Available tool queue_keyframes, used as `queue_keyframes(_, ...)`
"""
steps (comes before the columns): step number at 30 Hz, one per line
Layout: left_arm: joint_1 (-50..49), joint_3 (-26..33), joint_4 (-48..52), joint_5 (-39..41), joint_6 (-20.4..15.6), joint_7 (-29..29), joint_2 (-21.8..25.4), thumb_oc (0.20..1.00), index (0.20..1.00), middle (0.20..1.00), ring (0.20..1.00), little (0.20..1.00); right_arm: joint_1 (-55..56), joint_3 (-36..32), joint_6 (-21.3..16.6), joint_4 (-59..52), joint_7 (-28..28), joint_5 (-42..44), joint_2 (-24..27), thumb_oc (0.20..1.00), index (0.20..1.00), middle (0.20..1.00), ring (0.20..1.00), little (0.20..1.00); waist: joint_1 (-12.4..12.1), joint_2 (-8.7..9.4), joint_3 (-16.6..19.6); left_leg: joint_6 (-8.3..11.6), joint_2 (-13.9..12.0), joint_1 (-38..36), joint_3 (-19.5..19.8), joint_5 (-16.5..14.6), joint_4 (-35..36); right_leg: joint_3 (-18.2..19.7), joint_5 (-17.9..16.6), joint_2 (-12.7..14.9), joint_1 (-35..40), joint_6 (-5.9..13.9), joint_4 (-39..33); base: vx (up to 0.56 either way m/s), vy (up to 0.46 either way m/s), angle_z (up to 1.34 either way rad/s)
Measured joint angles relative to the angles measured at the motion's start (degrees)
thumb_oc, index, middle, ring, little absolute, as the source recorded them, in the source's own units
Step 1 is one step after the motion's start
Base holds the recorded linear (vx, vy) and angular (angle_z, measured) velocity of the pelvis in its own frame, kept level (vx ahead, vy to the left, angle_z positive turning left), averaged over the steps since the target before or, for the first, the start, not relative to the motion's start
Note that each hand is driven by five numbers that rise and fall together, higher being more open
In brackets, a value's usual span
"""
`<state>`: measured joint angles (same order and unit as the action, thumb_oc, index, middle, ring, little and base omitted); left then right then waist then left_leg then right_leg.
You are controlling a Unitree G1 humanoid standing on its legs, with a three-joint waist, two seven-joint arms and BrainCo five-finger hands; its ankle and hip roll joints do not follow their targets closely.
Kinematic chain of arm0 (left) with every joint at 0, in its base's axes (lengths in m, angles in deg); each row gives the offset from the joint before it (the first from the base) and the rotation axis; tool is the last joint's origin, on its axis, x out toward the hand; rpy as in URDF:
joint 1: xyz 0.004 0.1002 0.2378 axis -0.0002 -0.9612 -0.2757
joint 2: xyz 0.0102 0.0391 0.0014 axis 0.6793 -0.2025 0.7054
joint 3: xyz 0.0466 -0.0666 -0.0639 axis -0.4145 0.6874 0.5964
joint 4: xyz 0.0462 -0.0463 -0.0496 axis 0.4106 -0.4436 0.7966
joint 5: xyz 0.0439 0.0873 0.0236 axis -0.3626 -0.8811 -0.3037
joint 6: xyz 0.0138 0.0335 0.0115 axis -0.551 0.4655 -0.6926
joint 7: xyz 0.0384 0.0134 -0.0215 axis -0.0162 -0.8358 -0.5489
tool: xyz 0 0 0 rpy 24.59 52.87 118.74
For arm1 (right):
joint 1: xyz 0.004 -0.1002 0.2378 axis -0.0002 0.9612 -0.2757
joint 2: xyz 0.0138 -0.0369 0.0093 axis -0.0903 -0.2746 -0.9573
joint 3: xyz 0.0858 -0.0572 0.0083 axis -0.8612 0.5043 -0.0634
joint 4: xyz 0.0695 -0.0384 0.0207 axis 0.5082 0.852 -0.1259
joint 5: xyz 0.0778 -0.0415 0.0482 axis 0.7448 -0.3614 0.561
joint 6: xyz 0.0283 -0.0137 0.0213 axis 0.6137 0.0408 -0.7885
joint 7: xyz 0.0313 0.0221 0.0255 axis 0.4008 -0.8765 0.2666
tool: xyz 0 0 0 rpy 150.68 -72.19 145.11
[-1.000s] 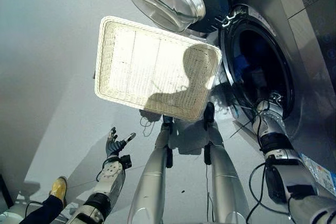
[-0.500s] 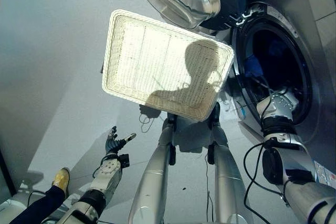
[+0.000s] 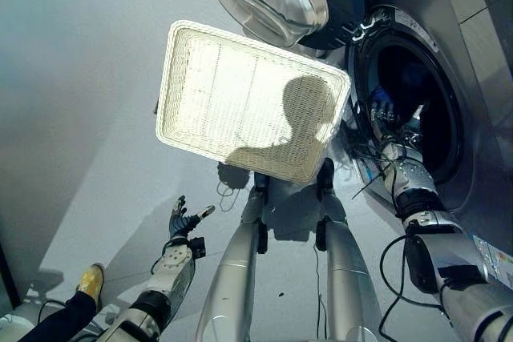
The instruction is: Put the clothes into the washing machine.
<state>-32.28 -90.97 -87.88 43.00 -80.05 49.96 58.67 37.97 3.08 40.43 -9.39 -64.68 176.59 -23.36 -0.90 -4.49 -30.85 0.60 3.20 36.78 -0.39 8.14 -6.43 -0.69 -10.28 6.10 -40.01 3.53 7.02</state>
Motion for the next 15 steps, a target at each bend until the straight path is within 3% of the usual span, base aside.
queue_keyframes(9,0.1,0.4,-0.9,0.5,-0.2,2.3,-0.1,1.000,1.000,1.000,1.000,1.000,5.5,0.2,1.2,2.9,-0.4,-12.9,0.4,1.000,1.000,1.000,1.000,1.000,0.2,0.01,0.0,0.08,-0.2,-2.1,0.1,-0.2,-0.1,0.0,0.0,-0.3,2.4,-0.08,-0.5,-0.05,0.042,0.00)
queue_keyframes(15,0.1,1.7,-3.7,0.5,-0.1,7.1,-0.6,1.000,1.000,1.000,1.000,1.000,13.0,7.0,2.6,8.2,-1.9,-36.6,-1.8,1.000,1.000,1.000,1.000,1.000,0.2,0.12,0.1,-0.33,-0.1,-5.8,0.0,-0.7,0.0,0.0,0.1,-0.1,6.5,-0.22,-1.5,-0.03,0.028,0.00)
